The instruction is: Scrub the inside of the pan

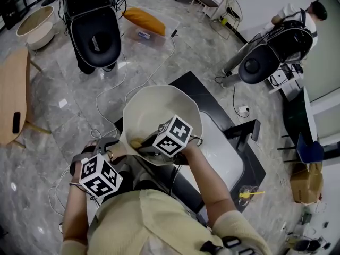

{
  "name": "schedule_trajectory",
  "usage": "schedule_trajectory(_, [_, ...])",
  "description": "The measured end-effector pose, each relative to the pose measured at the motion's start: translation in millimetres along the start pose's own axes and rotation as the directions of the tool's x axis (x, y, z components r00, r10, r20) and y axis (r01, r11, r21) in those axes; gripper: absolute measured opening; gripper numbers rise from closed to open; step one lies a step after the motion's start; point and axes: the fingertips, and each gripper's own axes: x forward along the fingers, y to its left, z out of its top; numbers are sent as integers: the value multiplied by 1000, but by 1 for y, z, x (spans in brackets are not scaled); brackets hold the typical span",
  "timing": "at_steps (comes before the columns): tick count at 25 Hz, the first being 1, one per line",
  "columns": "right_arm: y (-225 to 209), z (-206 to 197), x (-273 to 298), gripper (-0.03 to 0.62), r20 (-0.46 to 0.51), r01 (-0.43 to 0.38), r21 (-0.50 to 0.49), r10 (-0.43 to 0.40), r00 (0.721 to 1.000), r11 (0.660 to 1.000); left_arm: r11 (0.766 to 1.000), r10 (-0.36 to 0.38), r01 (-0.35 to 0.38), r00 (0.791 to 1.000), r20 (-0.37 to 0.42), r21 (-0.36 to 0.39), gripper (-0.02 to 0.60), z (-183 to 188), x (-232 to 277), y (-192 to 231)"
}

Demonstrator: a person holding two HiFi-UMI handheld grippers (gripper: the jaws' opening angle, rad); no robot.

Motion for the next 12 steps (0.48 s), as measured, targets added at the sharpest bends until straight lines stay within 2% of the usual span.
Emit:
schedule_trajectory(6, [14,8,-8,43,64,-52,-10,53,997,999,1000,-14,14,999,29,8,218,1,-5,-2])
schedule_trajectory(12, [26,17,-21,43,156,-70,-29,74,985,997,999,-33,36,994,106,-26,213,4,-16,-2])
